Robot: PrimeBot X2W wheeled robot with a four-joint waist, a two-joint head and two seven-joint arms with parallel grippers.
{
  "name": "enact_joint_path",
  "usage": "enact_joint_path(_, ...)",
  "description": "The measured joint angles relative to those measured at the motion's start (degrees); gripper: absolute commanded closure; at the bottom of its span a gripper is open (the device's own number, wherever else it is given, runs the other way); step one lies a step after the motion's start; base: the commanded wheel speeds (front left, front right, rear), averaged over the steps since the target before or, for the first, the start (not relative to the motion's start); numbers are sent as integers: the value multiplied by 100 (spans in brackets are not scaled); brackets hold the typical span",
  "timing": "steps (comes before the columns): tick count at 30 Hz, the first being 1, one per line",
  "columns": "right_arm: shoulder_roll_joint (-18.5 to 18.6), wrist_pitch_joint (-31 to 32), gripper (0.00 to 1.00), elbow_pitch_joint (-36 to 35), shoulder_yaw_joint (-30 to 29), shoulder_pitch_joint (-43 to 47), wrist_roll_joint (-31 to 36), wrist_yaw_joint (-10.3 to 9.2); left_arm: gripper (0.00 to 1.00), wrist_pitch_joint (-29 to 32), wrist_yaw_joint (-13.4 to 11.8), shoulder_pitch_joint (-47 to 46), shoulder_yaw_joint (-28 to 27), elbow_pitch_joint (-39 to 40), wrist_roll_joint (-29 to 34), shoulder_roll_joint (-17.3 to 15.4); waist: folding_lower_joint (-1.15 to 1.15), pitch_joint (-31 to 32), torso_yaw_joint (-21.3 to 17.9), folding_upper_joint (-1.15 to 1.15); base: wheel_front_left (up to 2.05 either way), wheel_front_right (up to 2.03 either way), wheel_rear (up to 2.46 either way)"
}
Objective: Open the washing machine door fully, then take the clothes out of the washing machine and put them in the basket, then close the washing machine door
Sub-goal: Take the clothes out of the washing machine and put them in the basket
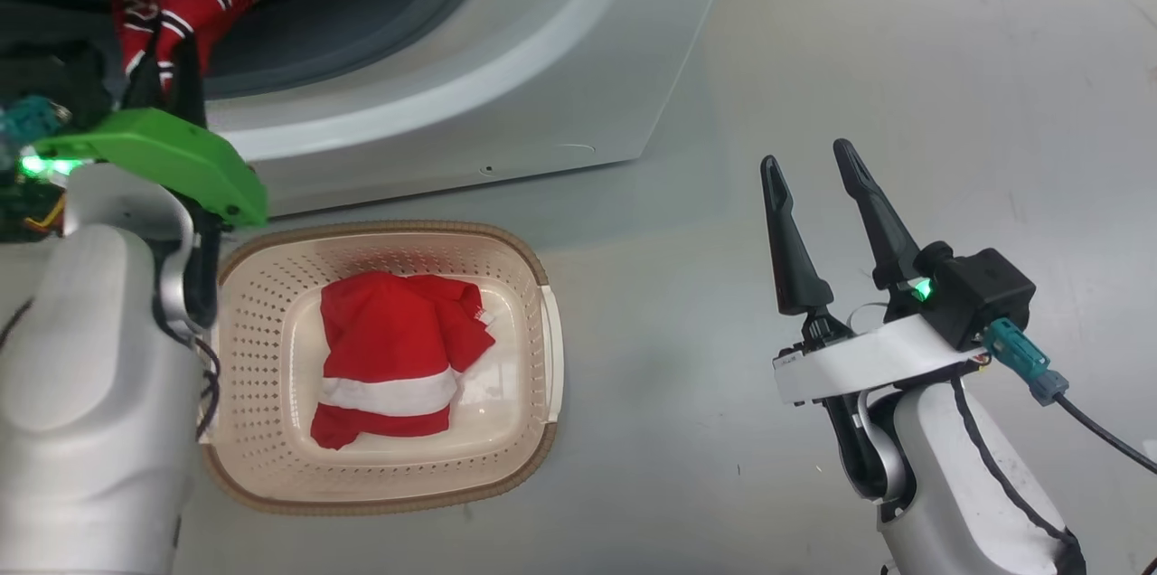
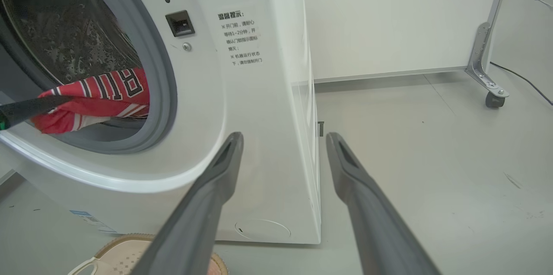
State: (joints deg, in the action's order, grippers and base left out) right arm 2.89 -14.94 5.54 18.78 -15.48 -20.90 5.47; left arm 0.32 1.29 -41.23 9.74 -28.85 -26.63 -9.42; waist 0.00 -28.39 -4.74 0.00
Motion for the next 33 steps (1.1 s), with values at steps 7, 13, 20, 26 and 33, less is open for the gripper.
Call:
enact_joint_path(7,1,0,0,82,-14,252,48,1,100,-653,-58,511,131,87,70,274,0,375,145,0,0,0,0)
enact_joint_path(13,-1,1,0,168,-30,456,82,2,100,-1198,-123,923,237,183,178,411,0,711,263,0,0,0,0)
enact_joint_path(20,-2,1,0,249,-60,715,99,3,100,-1410,-285,1393,390,425,499,458,0,1143,378,0,0,0,0)
enact_joint_path(26,-4,1,0,267,-236,952,110,-52,100,-1459,-410,1837,398,764,563,472,0,1502,436,0,0,0,0)
enact_joint_path(33,-9,1,0,321,-305,1214,260,-67,100,-1460,-504,2355,360,1147,700,478,0,1862,448,0,0,0,0)
